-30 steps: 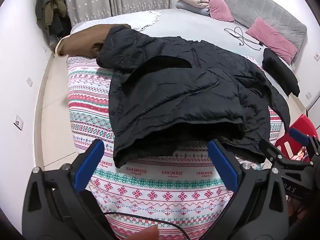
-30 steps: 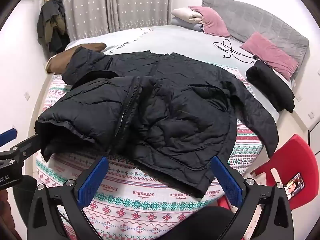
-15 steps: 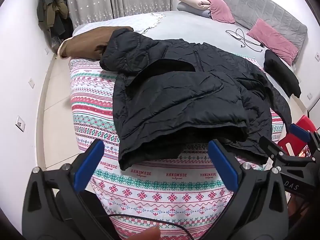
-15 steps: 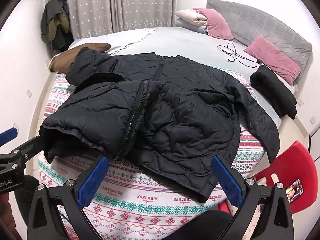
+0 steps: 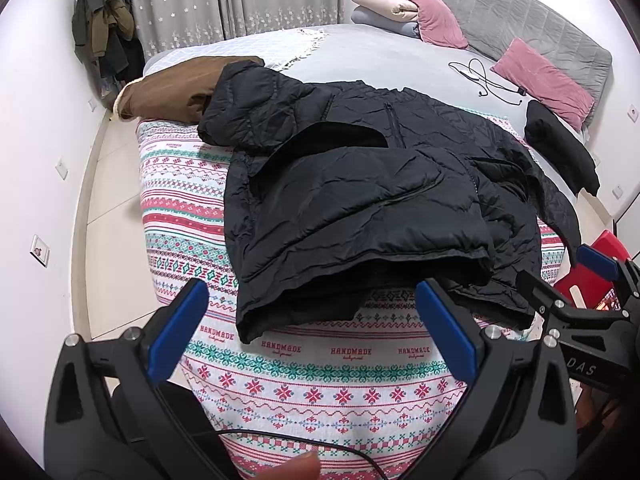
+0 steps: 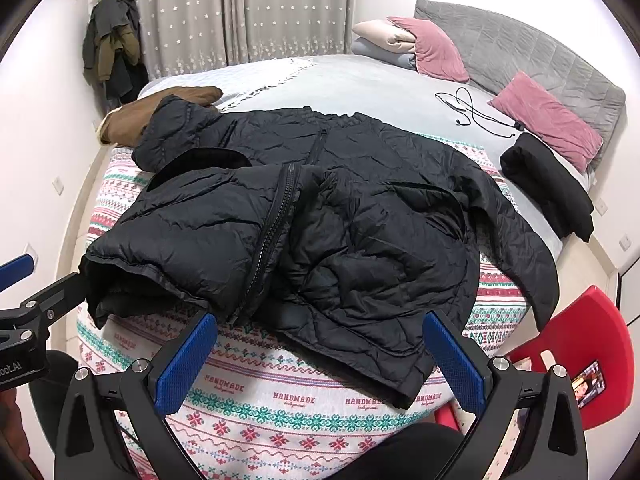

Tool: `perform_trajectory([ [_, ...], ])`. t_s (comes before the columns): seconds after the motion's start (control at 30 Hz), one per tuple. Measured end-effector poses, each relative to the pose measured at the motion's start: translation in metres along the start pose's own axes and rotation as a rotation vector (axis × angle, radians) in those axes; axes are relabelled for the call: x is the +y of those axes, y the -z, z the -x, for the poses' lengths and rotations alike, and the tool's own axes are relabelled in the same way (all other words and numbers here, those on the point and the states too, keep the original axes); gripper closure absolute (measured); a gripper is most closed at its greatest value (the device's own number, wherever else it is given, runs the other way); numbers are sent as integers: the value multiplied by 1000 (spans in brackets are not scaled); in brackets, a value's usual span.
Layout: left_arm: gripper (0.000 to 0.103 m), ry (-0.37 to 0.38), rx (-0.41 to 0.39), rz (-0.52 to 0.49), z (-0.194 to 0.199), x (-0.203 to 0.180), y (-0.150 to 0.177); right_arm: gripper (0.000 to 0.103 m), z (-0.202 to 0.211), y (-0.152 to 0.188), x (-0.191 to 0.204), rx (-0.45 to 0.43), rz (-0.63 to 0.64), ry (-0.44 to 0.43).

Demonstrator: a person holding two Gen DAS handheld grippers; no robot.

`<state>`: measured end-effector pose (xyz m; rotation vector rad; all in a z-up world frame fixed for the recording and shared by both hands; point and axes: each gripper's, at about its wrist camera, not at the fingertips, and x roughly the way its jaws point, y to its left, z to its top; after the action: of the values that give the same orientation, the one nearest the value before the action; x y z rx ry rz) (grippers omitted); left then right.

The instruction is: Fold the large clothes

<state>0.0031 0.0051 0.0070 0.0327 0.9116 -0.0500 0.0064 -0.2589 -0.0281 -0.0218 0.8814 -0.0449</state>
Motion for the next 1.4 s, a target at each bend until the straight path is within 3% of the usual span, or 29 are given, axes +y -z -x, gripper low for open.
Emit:
perform_trajectory([
  [1.4, 0, 2, -5, -1, 1, 3, -1, 0, -5, 0, 4, 7, 8, -6],
])
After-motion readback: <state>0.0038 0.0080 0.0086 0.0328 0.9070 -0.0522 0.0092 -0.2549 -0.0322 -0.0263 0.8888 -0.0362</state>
